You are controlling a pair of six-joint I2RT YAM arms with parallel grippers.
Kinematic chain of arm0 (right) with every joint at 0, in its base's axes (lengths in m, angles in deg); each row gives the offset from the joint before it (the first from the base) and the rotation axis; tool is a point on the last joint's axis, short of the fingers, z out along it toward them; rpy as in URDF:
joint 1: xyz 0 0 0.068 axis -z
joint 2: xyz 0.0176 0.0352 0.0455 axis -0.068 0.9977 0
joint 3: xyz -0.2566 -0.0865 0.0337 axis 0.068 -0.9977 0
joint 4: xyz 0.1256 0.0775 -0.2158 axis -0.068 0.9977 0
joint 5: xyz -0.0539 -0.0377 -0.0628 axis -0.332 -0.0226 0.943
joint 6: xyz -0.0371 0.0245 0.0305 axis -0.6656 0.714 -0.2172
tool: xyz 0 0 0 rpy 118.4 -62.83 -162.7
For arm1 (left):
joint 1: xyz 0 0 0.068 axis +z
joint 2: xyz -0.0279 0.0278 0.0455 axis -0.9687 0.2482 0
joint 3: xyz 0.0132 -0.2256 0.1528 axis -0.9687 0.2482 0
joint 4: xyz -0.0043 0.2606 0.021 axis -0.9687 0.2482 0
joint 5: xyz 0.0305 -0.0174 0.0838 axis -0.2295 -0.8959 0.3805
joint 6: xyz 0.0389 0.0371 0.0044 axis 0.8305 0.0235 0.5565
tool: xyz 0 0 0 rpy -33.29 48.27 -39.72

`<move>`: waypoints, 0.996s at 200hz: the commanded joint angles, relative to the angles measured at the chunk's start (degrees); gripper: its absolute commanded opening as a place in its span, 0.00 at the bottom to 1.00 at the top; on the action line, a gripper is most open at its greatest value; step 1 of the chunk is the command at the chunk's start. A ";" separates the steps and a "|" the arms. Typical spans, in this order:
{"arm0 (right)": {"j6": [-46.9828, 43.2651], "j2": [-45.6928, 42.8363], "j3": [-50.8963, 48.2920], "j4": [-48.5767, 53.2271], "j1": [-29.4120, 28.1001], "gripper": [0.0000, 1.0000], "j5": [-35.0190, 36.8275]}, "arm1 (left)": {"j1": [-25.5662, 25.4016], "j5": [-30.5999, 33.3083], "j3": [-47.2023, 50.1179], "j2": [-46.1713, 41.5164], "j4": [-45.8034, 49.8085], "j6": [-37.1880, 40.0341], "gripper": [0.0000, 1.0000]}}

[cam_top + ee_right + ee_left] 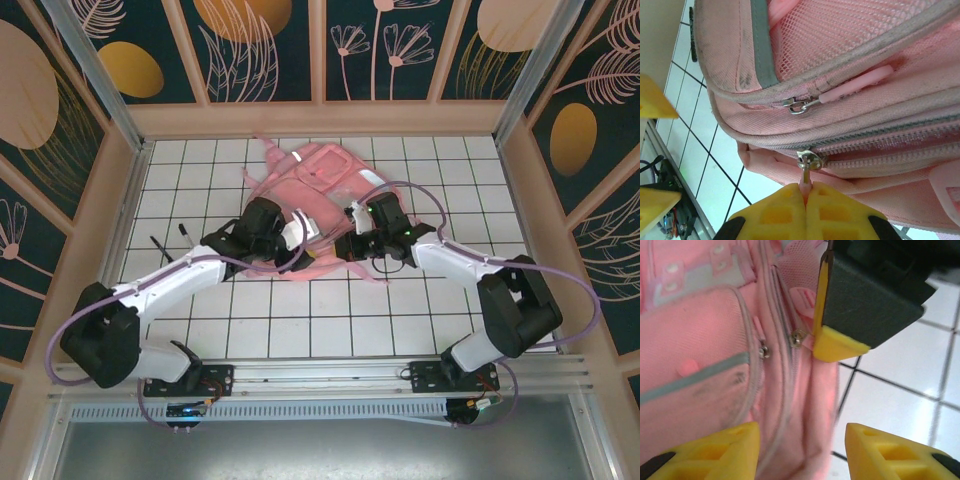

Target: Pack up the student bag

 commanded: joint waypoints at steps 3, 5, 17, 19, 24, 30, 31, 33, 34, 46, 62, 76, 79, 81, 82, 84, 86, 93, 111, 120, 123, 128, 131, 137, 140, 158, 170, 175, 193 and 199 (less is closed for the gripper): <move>-0.41 0.53 1.65 -2.42 -0.10 0.00 -5.06 | -0.27 6.11 0.07 3.47 -2.38 14.63 0.47; -0.43 0.58 1.61 -2.46 -0.16 0.00 -5.09 | -0.21 6.34 0.05 3.70 -2.14 15.28 0.47; -0.50 0.77 1.99 -2.12 -0.23 0.00 -5.42 | -0.16 8.37 0.73 4.60 -2.03 18.13 0.47; -0.59 0.75 2.07 -2.06 -0.26 0.00 -5.51 | -0.25 8.75 0.94 4.67 -2.25 18.39 0.47; -0.70 0.85 2.31 -1.79 -0.27 0.00 -5.70 | -0.27 9.52 1.29 4.78 -2.68 19.04 0.47; -0.79 0.83 2.40 -1.59 -0.41 0.00 -5.63 | -0.28 10.73 1.80 4.73 -3.36 19.46 0.47; -0.79 0.85 2.47 -1.59 -0.38 0.00 -5.63 | -0.28 10.96 1.85 4.72 -3.53 19.50 0.47; -0.79 0.82 2.48 -1.53 -0.41 0.00 -5.63 | -0.23 11.35 2.01 4.65 -3.92 19.48 0.46; -0.84 0.84 2.42 -1.57 -0.43 0.00 -5.63 | -0.25 11.62 2.13 4.64 -4.11 19.51 0.46; -0.88 0.70 2.36 -1.35 -0.51 0.00 -5.35 | -0.27 13.59 3.07 4.17 -5.95 19.49 0.44; -1.18 0.38 1.86 -1.16 -0.46 0.00 -5.06 | -0.28 15.79 4.16 3.35 -8.24 19.66 0.41; -1.31 -0.01 1.28 -1.00 -0.43 0.00 -4.66 | -0.28 17.48 5.59 2.80 -10.10 20.53 0.36; -1.42 -0.01 1.23 -0.94 -0.49 0.00 -4.59 | -0.23 17.86 5.91 2.71 -10.45 20.78 0.33; -1.48 -0.02 1.18 -0.84 -0.44 0.00 -4.47 | -0.27 18.22 6.15 2.63 -10.64 20.90 0.31; -1.49 -0.02 1.15 -0.83 -0.49 0.00 -4.34 | -0.27 18.44 6.31 2.58 -10.77 20.97 0.29; -1.60 -0.02 1.14 -0.68 -0.46 0.00 -4.27 | -0.28 18.98 6.53 2.54 -11.18 20.97 0.26; -1.65 -0.06 1.13 -0.54 -0.52 0.00 -4.08 | -0.28 19.64 6.74 2.48 -11.59 20.91 0.22; -2.08 -0.18 1.09 0.08 -0.47 0.00 -3.34 | -0.26 21.54 7.08 2.40 -12.53 20.34 0.07; -4.00 0.02 1.83 3.96 -0.31 0.00 3.60 | -0.27 24.15 6.12 1.94 -10.69 19.59 0.00; -5.23 0.61 2.49 6.94 -0.14 0.00 11.25 | -0.22 23.05 6.09 0.88 -9.01 20.55 0.00; -5.70 0.97 2.61 7.91 -0.04 0.00 14.03 | -0.20 22.65 6.36 0.39 -8.91 21.05 0.00; -6.63 1.58 2.95 9.19 0.10 0.00 18.75 | -0.17 22.05 7.20 -0.67 -9.45 21.54 0.00; -6.87 1.97 3.04 9.69 0.32 0.00 21.00 | -0.16 21.41 7.64 -1.21 -9.64 21.65 0.00; -7.40 2.72 3.21 10.17 0.84 0.00 25.56 | -0.19 20.08 8.48 -2.34 -9.96 22.11 0.00; -7.53 3.00 3.19 10.15 1.16 0.00 26.62 | -0.19 19.62 8.90 -2.95 -10.16 22.28 0.00; -6.68 3.67 3.58 8.66 4.07 0.00 28.11 | -0.16 15.83 9.56 -4.35 -8.08 23.95 0.00; -5.42 3.20 3.68 6.79 5.49 0.00 27.28 | -0.17 14.96 9.35 -4.10 -5.93 24.56 0.00; -4.83 2.94 3.71 6.23 6.11 0.00 27.07 | -0.19 14.66 9.34 -4.07 -5.06 25.14 0.00; -2.86 3.07 4.41 6.37 7.98 0.00 27.82 | -0.12 12.60 9.69 -5.05 -4.25 25.77 0.00; -2.40 3.19 4.50 6.80 8.58 0.00 28.16 | -0.19 11.71 9.75 -5.61 -4.40 25.53 0.00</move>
